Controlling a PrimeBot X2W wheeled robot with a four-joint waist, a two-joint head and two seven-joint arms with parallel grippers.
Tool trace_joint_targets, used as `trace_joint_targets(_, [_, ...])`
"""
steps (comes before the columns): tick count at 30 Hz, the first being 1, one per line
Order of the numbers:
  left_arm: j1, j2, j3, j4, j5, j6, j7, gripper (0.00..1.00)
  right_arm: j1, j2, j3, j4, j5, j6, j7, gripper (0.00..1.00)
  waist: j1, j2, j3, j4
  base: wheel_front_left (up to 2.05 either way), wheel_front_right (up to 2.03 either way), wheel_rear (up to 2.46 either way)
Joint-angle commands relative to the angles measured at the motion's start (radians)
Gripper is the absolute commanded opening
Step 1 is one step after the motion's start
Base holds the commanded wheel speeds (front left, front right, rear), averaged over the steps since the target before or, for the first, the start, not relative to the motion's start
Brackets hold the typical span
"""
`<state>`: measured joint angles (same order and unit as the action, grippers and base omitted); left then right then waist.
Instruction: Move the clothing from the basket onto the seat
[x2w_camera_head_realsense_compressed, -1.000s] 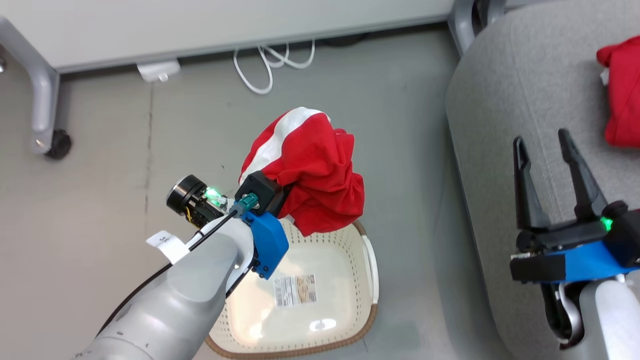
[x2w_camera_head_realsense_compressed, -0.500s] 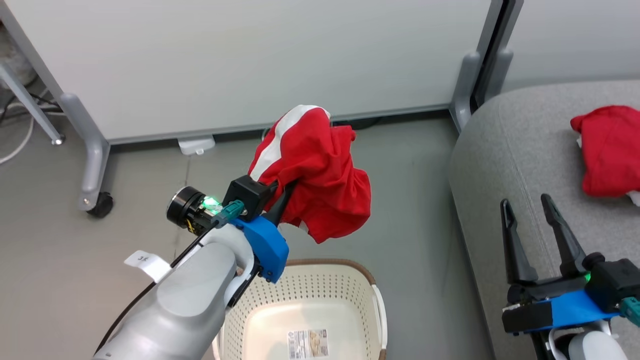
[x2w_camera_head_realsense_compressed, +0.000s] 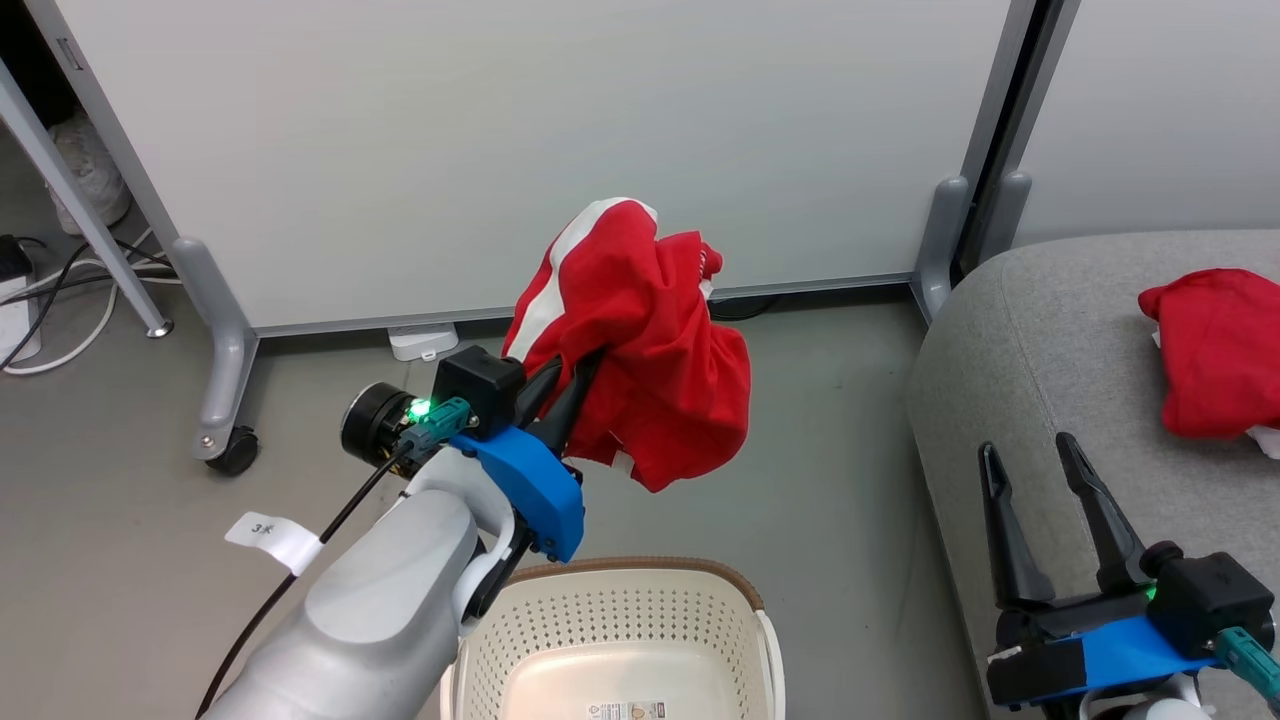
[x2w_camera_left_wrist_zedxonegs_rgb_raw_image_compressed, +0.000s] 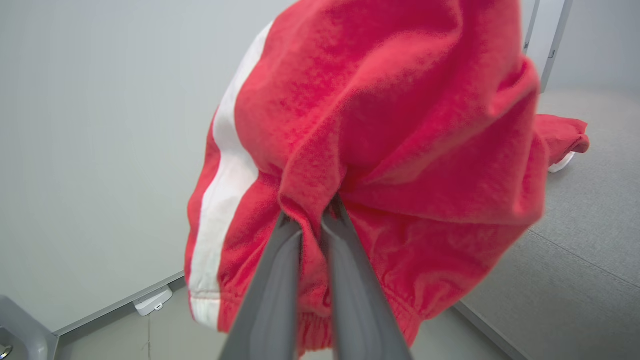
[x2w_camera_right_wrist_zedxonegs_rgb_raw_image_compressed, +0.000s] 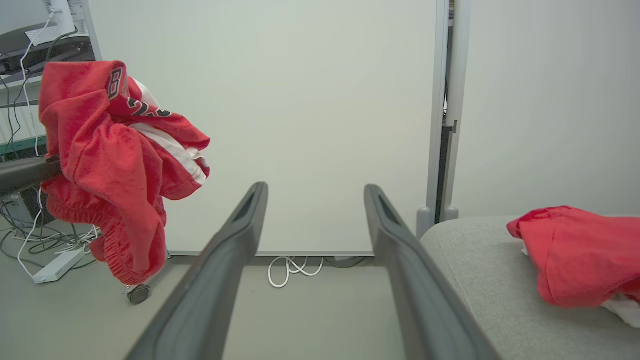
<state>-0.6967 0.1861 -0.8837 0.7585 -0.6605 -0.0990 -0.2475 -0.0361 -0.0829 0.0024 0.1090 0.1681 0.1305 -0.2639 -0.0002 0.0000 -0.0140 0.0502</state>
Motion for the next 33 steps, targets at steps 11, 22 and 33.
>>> trace_joint_targets(11, [0.028,0.026,0.002,-0.106,-0.020,0.030,0.046,0.00,0.003,0.000,0.053,0.007,0.014,0.001,-0.001,1.00,0.0002,0.0000,-0.002,0.003,0.00,0.00,0.00])
trace_joint_targets(22, [0.027,0.042,-0.013,-0.165,-0.014,0.048,0.067,0.00,-0.063,-0.014,0.197,0.022,0.035,0.001,-0.001,1.00,0.0002,0.0000,0.013,0.012,0.00,0.00,0.00])
trace_joint_targets(33, [-0.011,0.028,-0.030,-0.191,0.000,0.053,0.073,0.00,-0.244,-0.034,0.367,0.156,0.021,0.001,-0.001,1.00,0.0002,0.0000,0.048,0.038,0.00,0.00,0.00])
